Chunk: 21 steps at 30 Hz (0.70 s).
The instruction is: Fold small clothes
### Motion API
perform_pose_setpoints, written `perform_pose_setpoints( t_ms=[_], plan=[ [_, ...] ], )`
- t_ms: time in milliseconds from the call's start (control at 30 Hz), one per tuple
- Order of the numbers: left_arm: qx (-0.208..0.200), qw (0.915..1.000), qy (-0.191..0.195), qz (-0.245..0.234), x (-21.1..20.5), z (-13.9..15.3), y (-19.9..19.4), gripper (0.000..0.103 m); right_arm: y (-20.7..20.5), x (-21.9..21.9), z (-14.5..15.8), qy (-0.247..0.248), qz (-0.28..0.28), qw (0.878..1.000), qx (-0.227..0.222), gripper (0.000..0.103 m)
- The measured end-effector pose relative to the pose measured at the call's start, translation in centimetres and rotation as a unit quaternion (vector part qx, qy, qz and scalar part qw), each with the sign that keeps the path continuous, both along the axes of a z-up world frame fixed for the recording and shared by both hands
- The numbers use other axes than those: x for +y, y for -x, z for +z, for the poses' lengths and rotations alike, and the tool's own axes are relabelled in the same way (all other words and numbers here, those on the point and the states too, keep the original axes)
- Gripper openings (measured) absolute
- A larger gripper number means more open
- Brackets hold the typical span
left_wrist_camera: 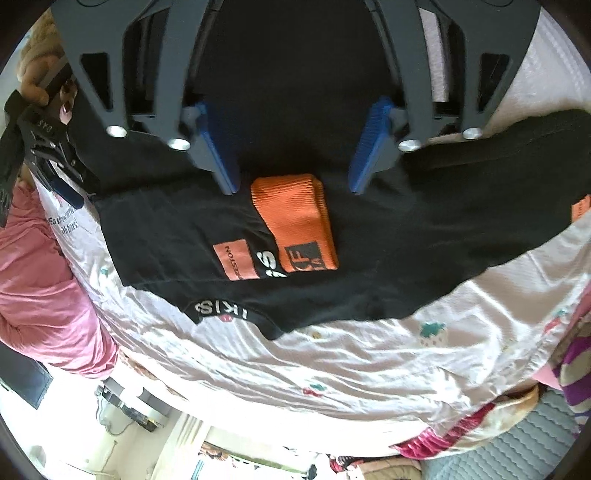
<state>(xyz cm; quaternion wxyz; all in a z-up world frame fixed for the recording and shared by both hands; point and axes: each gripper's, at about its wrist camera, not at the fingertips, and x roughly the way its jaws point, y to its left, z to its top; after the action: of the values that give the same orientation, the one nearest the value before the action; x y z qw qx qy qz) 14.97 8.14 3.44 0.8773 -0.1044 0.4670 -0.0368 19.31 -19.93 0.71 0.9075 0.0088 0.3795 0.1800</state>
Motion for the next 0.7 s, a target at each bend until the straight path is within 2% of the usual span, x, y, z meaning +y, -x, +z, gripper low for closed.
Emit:
perform_pose_setpoints(
  t_ms=[33, 133, 200, 333, 700],
  plan=[
    [-0.006, 1.0000, -0.004, 0.004, 0.1, 0.2, 0.3, 0.081, 0.2, 0.2, 0.1, 0.000, 0.002, 1.000, -0.001, 0.097],
    [-0.019, 0.9997, -0.012, 0.009, 0.6, 1.0, 1.1, 0.083, 0.9, 0.7, 0.4, 0.004, 0.002, 1.000, -0.009, 0.098],
    [-0.025, 0.9994, -0.020, 0.016, 0.9, 1.4, 1.6, 0.093, 1.3, 1.1, 0.7, 0.006, 0.004, 1.000, -0.017, 0.098],
    [-0.033, 0.9985, -0.034, 0.026, 1.7, 2.0, 2.6, 0.093, 1.7, 2.2, 1.2, 0.008, 0.009, 1.000, -0.026, 0.098],
    [-0.036, 0.9956, -0.028, 0.082, 6.0, 1.8, 5.1, 0.093, 2.1, 6.4, 2.2, 0.006, 0.033, 0.999, -0.032, 0.098]
  ],
)
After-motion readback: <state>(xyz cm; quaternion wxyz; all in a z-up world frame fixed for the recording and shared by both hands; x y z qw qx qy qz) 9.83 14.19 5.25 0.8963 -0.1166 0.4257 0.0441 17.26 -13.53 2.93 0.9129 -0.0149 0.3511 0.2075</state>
